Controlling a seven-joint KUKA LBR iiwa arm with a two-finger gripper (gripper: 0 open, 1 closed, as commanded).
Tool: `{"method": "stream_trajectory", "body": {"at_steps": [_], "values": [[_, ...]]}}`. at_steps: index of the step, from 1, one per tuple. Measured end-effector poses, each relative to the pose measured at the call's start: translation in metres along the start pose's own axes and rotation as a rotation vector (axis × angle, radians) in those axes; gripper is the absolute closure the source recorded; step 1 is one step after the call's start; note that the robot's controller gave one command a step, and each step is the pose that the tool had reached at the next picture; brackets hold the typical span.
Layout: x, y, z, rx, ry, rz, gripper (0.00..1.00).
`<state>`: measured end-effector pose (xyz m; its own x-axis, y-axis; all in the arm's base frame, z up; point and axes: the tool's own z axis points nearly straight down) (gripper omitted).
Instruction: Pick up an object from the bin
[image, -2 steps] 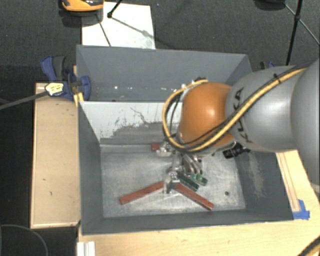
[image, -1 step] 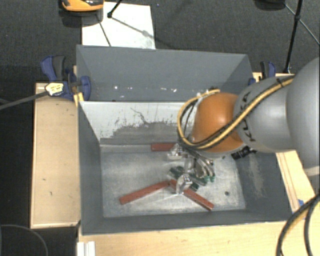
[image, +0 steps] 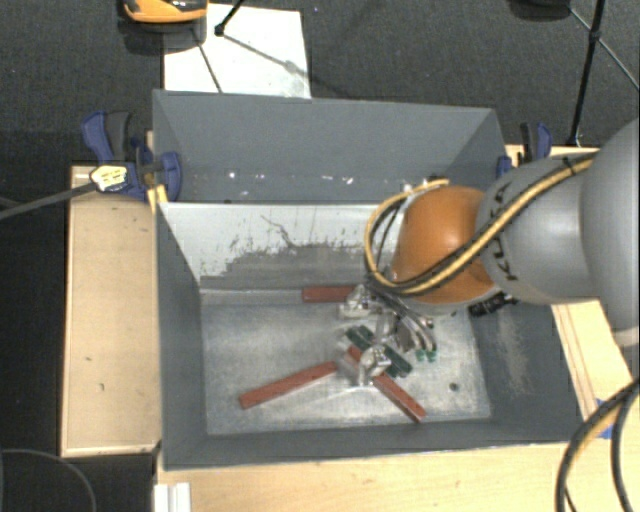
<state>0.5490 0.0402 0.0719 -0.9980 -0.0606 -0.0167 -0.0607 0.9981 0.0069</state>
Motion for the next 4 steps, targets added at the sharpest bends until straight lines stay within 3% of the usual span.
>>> {"method": "stream_trajectory", "body": {"at_steps": [1,2,3,4], "values": [[0.046,0.048,0.0,0.005,0.012,0.013,0.0],[0.029,0.057,0.0,0.007,0.014,0.053,0.0],[0.043,0.049,-0.004,0.003,0.007,0.015,1.0],[0.043,0.049,-0.004,0.003,0.007,0.016,1.0]]}}
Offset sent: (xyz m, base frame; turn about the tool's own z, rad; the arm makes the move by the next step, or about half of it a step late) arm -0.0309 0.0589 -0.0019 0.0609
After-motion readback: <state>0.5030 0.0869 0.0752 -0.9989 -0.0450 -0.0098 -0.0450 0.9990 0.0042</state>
